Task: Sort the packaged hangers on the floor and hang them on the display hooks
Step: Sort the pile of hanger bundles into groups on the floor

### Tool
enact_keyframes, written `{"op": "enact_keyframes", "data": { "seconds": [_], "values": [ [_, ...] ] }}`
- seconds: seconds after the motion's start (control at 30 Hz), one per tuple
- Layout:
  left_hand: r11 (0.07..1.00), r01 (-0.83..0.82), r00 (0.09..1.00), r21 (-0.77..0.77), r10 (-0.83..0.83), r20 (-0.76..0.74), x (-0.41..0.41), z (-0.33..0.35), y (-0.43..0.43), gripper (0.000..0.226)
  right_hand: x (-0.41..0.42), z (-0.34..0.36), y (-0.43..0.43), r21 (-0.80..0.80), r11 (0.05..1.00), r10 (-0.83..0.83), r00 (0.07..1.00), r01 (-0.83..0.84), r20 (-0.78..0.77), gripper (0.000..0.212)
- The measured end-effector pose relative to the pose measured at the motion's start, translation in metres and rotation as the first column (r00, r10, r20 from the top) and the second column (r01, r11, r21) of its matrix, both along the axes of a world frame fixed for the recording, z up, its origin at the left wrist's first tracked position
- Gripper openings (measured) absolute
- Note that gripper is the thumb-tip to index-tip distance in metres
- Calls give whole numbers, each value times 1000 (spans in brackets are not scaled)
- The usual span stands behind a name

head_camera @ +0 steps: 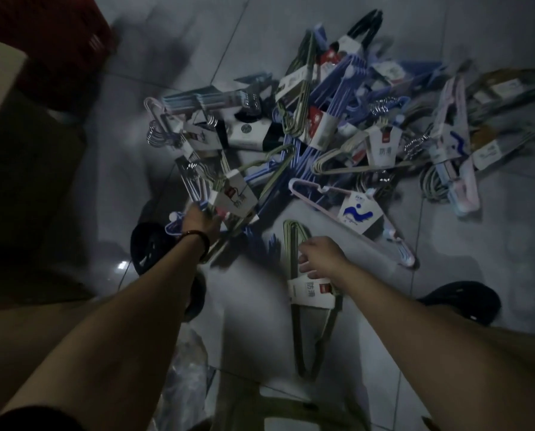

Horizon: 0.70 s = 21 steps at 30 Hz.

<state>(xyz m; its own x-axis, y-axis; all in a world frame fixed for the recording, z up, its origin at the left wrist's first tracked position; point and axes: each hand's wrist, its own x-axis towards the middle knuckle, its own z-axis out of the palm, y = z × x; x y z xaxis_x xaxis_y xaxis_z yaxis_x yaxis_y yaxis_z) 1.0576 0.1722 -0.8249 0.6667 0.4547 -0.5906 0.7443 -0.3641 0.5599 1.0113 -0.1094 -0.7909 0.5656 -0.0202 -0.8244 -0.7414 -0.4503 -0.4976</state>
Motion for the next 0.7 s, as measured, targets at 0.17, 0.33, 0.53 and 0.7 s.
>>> {"op": "enact_keyframes", "data": {
  "seconds": [0.17,0.33,0.53,0.7],
  "values": [
    [994,0,1000,-105,2,13,6,-13,-8,50,29,9,35,80,996,-35,998,31,57,13],
    [987,162,985,14,-162,53,-1,1,-12,43,49,16,67,47,996,75,988,-82,135,26],
    [952,-46,971,-301,113,209,-19,30,-40,38,52,31,84,115,990,60,974,-87,218,42],
    [956,8,928,-293,103,359,-31,71,-84,26,46,53,89,195,981,-73,933,3,352,86]
  ]
}}
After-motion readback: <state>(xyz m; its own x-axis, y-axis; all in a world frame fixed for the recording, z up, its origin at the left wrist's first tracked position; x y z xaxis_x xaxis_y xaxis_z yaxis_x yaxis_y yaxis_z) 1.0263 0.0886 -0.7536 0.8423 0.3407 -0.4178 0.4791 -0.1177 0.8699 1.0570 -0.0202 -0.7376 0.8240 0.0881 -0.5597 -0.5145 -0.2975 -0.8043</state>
